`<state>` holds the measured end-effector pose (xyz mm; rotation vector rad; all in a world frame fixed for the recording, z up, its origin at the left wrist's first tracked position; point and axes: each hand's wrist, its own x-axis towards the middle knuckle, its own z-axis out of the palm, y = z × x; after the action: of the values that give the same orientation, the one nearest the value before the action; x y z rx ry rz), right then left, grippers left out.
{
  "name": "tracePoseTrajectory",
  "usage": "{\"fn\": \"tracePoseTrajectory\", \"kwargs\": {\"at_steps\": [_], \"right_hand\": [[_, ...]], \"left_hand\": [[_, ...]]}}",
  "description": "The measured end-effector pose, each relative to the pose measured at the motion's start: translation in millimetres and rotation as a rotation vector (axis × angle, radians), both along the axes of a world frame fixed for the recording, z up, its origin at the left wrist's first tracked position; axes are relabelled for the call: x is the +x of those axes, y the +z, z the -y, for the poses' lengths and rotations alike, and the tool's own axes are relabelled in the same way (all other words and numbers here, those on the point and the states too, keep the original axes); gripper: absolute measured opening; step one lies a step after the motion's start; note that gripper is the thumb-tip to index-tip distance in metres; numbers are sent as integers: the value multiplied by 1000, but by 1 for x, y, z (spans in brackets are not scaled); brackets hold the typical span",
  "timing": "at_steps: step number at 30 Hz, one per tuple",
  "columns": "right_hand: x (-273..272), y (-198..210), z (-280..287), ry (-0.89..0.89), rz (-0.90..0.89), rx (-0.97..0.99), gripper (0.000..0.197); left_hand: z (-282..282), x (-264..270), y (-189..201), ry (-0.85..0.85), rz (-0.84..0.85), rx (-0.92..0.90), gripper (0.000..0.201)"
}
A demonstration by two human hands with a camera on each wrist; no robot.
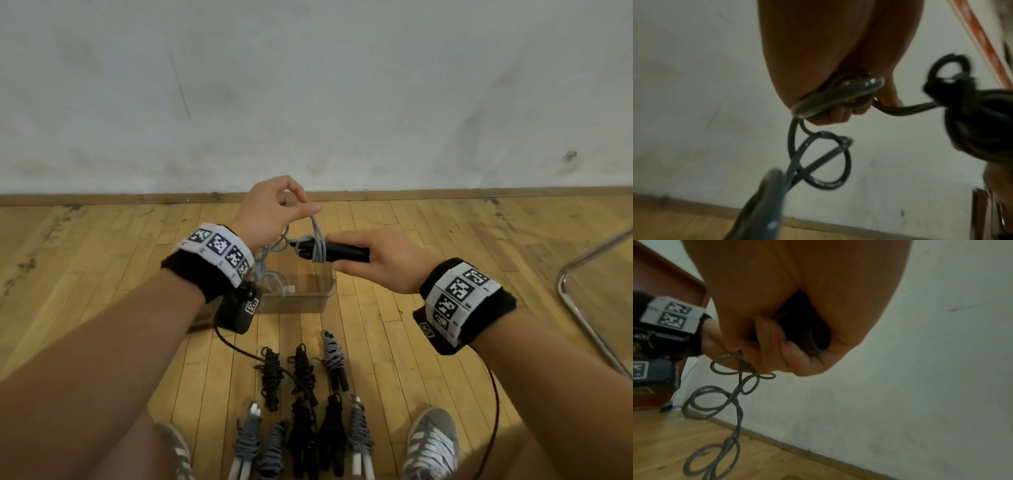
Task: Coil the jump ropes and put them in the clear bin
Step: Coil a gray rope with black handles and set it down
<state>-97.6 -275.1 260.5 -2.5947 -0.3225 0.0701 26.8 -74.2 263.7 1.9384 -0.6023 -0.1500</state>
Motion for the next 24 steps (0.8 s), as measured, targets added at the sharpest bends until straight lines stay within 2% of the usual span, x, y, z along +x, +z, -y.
{"fn": "tracePoseTrajectory", "kwargs": {"at_steps": [2,5,8,9,11,14,20,24], "right_hand": [[-3,2,-1,26,-41,199,43],[-6,11,0,7,-105,587,43],[-5,18,1,-58,-94,835,41],[-5,19,2,-82,-88,874,39],[-3,18,5,-113,-80,897,35],[-2,15,6,-145,-90,889,25],[-6,17,2,-135,-104,847,23],[-8,18,-13,-19,-162,779,19]], "left_hand": [[-3,4,1,-53,-132,-65,36],[1,2,-3,-145,-307,-206,20],[8,-8,-7,-247,-332,-234,37],[11,-12,-8,-270,-302,-213,33],[15,-19,-8,-272,-259,-192,18],[17,-23,-7,-192,-243,-210,21],[19,-23,-10,-141,-302,-313,6],[24,-23,-15,-71,-358,-336,28]]}}
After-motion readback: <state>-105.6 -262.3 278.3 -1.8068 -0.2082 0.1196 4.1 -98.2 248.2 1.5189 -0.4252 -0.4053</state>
